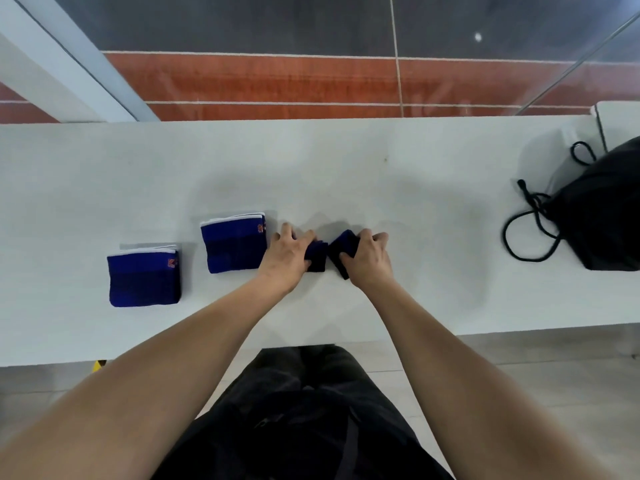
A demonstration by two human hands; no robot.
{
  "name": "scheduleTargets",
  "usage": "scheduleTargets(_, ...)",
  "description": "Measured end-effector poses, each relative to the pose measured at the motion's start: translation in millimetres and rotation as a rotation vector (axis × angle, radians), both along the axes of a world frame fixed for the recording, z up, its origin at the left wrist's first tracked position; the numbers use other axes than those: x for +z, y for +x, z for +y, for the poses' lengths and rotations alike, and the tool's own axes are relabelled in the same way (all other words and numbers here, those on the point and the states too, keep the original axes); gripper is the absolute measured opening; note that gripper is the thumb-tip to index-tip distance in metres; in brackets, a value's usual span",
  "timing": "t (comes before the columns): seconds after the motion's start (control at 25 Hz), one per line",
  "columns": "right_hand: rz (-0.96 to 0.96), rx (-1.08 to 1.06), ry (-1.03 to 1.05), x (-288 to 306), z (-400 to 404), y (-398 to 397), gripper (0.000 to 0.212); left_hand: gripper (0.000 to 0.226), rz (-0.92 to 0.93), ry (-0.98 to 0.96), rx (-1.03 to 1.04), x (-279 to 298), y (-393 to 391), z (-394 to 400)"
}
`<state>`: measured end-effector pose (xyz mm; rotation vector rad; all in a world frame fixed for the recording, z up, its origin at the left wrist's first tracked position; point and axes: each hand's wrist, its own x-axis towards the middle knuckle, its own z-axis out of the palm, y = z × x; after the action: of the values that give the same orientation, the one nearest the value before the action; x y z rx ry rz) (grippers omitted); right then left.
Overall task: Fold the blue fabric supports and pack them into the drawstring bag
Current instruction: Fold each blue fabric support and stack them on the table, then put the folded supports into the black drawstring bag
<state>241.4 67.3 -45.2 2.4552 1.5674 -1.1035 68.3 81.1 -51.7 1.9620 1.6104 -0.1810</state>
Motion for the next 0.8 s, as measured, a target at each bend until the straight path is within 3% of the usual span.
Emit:
scheduleTargets(0.16,-0.046,-0.022,0.051,13.7,-14.6,0.4,0.034,0.043,-0.015,-0.063,-0.009,3.8,-6.8,-3.0)
scheduleTargets(0.4,0.106,-0.319,0.179,43.3,-41.6,20.8,0.037,0.036,-0.136,-0.168,-0.079,14.3,-9.9,5.8)
scheduleTargets(0.6,0.143,-0.503,0.239,57.6,-56.8,54.6,0.038,0.029,-0.232,-0.190,-0.091,39.0,34.6,14.4)
scheduleTargets(0.8,0.122,-0.600,0.308,70.0,-76.3,108.0,0.038,0.045,-0.385,-0.201,-0.159,62.8,101.3,17.3)
